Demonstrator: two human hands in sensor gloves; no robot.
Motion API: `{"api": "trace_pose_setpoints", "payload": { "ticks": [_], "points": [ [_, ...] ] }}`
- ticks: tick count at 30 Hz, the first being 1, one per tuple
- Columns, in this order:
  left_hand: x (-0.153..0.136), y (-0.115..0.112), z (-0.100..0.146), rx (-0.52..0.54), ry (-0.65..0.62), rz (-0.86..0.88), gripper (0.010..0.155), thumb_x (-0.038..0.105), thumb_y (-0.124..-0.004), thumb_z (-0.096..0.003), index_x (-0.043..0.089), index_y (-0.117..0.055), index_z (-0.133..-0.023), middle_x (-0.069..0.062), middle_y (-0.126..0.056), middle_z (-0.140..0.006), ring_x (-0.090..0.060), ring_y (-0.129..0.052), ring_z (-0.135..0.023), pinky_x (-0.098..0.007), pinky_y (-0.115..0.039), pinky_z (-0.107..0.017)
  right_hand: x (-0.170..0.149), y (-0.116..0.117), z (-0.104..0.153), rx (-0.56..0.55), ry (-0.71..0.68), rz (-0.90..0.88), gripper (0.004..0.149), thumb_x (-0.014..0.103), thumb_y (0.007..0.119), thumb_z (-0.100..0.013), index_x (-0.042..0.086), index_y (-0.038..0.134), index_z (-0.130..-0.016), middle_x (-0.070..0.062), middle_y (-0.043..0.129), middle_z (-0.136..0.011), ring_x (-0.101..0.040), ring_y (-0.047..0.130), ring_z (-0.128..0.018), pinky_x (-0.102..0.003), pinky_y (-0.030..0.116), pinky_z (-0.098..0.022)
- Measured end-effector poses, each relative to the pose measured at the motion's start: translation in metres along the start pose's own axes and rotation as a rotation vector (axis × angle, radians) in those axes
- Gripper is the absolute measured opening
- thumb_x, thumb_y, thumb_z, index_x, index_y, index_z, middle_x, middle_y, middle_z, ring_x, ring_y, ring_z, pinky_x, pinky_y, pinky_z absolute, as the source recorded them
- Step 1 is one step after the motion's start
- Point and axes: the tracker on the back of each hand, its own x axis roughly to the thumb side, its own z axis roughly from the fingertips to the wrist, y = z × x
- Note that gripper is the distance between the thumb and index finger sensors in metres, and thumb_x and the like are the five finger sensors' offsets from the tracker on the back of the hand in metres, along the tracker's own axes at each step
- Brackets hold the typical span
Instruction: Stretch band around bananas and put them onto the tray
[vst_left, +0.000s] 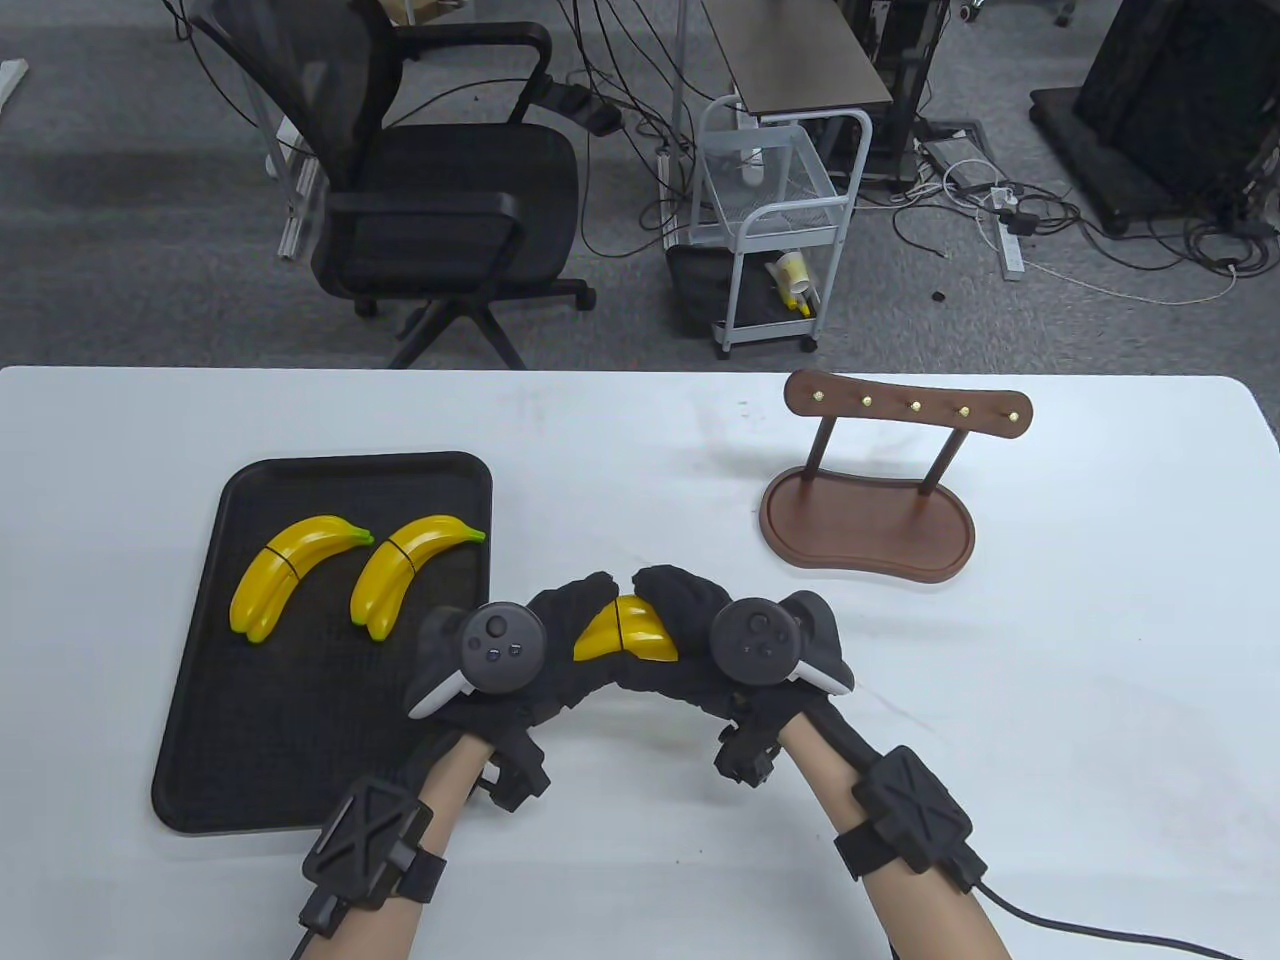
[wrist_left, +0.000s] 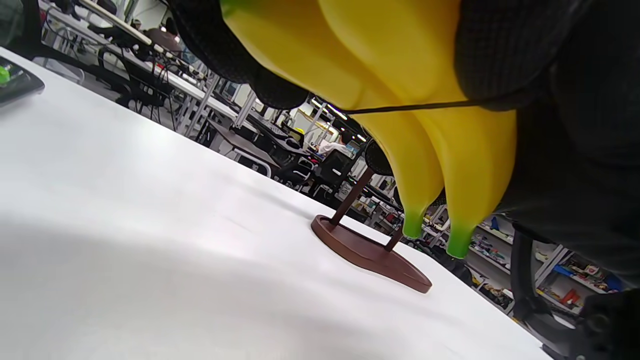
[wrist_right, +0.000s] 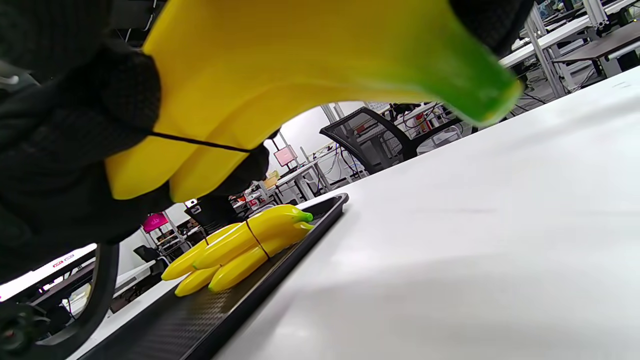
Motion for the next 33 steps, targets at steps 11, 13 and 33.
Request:
{"api": "trace_pose_setpoints", "payload": {
  "ticks": [11, 13, 33],
  "points": [
    [0.000, 0.001, 0.000, 0.004, -0.012, 0.001, 0.081, 0.061, -0.080, -0.0531, 0.018, -0.050, -0.115, -0.010, -0.067, -0.117, -0.035, -0.079, -0.100, -0.053, -0.063, -0.078, 0.002, 0.000, 0.001, -0.038, -0.011, 0.010, 0.099, 0.073, 0.069, -0.043, 0.005, 0.050, -0.111, -0.023, 0.061, -0.112, -0.053, 0.071, -0.093, -0.066, 0.067, -0.060],
    [-0.001, 0.000, 0.000, -0.001, -0.016, 0.018, 0.081, 0.061, -0.080, -0.0527, 0.018, -0.050, -0.115, -0.010, -0.068, -0.117, -0.035, -0.079, -0.100, -0.053, -0.063, -0.078, 0.001, -0.002, 0.001, -0.036, -0.018, 0.004, 0.097, 0.072, 0.070, -0.043, 0.006, 0.052, -0.111, -0.022, 0.063, -0.111, -0.051, 0.073, -0.091, -0.065, 0.069, -0.059],
    [-0.015, 0.008, 0.001, -0.020, -0.001, 0.125, 0.083, 0.064, -0.079, -0.0511, 0.015, -0.055, -0.113, -0.011, -0.073, -0.114, -0.035, -0.085, -0.095, -0.052, -0.068, -0.075, -0.009, -0.007, 0.001, -0.042, -0.032, -0.087, 0.082, 0.055, 0.078, -0.047, 0.013, 0.050, -0.111, -0.016, 0.062, -0.112, -0.043, 0.073, -0.095, -0.057, 0.072, -0.061]
  ]
}}
